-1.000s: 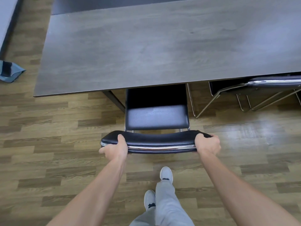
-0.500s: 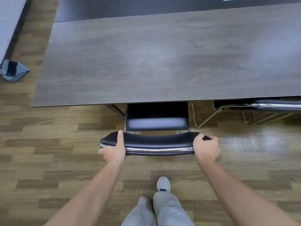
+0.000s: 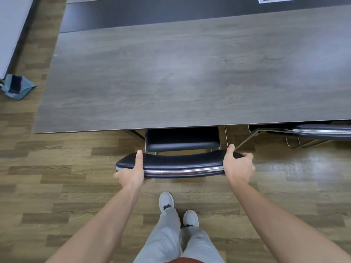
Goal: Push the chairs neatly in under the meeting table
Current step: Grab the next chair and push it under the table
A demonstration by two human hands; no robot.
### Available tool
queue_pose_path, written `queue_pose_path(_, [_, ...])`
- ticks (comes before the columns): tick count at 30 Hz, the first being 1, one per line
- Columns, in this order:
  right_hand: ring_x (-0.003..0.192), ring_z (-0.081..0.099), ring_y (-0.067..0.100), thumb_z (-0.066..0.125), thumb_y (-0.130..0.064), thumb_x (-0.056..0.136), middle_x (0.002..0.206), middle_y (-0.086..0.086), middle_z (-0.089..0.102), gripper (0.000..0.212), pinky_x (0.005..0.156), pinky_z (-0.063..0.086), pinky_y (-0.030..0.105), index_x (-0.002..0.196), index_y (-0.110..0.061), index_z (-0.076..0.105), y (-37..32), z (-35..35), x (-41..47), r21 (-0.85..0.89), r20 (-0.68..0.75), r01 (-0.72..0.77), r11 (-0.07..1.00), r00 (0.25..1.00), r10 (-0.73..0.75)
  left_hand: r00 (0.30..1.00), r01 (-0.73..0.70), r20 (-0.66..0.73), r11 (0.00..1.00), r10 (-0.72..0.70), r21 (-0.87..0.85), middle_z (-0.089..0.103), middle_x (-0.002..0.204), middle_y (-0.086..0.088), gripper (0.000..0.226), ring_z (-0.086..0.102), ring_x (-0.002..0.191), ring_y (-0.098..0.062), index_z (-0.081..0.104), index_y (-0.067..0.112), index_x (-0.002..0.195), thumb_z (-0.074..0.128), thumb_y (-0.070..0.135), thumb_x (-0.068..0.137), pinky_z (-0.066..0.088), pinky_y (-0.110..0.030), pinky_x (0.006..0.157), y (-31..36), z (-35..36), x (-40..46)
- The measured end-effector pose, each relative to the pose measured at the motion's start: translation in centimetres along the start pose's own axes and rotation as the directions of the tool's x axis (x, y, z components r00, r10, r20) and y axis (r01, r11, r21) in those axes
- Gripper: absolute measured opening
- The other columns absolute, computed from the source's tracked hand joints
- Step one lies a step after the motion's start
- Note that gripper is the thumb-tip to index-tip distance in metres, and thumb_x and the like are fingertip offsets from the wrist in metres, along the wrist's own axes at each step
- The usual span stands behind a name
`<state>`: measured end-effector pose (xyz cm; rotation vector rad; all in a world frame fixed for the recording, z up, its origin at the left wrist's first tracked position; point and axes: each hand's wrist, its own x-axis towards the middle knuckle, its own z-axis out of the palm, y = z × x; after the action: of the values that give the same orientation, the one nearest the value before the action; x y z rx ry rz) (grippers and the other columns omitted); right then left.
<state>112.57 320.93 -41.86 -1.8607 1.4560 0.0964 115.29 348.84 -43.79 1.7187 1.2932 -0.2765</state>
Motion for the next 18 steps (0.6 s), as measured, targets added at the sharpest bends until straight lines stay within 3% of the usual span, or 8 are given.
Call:
queue_pose_path(2, [0.109,0.056,0.038,0.048,-0.060,0.091,0.114,0.020,0.061,0.065,0.079,0.042,0.036,0.127,-0.006,0.046,-0.3,0.1,0.5,0.007,0.013,0.012,1.000,1.000,-0.012,1.000,0.002,0.016,0.999,-0.003,0.037,0.041,0.102,0.000,0.098,0.067,0.094,-0.032,0.028,0.018,0.119,0.070,0.082,0.058,0.058,-0.046,0.083,0.4,0.2,-0.1])
queue_pose_path(5, [0.113,0.054,0.039,0.045,-0.066,0.089,0.116,0.021,0.062,0.073,0.089,0.043,0.040,0.130,-0.005,0.044,-0.9,0.4,1.4,0.012,0.009,0.025,1.000,1.000,-0.026,0.999,-0.004,0.045,0.997,0.000,0.073,0.035,0.116,0.002,0.097,0.071,0.087,-0.031,0.032,0.015,0.128,0.066,0.081,0.066,0.057,-0.038,0.075,1.2,0.8,-0.3])
queue_pose_path(8, [0.114,0.054,0.040,0.043,-0.070,0.087,0.117,0.021,0.061,0.079,0.093,0.042,0.042,0.132,-0.004,0.042,-1.8,0.6,2.2,0.004,0.001,0.038,0.999,0.999,-0.038,0.999,-0.001,0.050,0.996,-0.003,0.093,0.032,0.116,0.003,0.101,0.071,0.088,-0.031,0.034,0.013,0.131,0.065,0.082,0.065,0.059,-0.042,0.082,2.2,1.3,-0.2])
queue_pose_path(11, [0.114,0.054,0.041,0.042,-0.073,0.086,0.119,0.022,0.060,0.086,0.094,0.042,0.043,0.134,-0.002,0.039,-2.8,0.8,2.7,-0.003,0.013,0.042,0.999,0.999,-0.042,0.998,0.025,0.055,0.997,-0.030,0.079,0.030,0.114,0.003,0.128,0.069,0.093,-0.032,0.033,0.009,0.137,0.062,0.094,0.045,0.059,-0.046,0.084,3.3,1.6,0.4])
queue_pose_path(16, [0.117,0.052,0.041,0.041,-0.072,0.087,0.123,0.024,0.058,0.089,0.095,0.042,0.043,0.141,-0.001,0.034,-4.4,1.5,3.2,0.020,0.028,0.041,0.999,0.999,-0.042,0.998,-0.030,0.063,0.996,0.025,0.083,0.025,0.119,0.001,0.111,0.062,0.103,-0.032,0.032,-0.002,0.145,0.068,0.074,0.071,0.062,-0.039,0.065,4.9,2.4,1.0])
queue_pose_path(18, [0.118,0.052,0.042,0.041,-0.072,0.087,0.123,0.024,0.058,0.091,0.095,0.042,0.043,0.141,0.000,0.033,-4.9,1.8,3.4,0.024,0.025,0.047,0.999,0.999,-0.048,0.998,-0.049,0.049,0.996,0.045,0.074,0.025,0.120,0.001,0.119,0.059,0.103,-0.030,0.033,-0.004,0.144,0.067,0.079,0.066,0.062,-0.044,0.071,5.4,2.7,1.8])
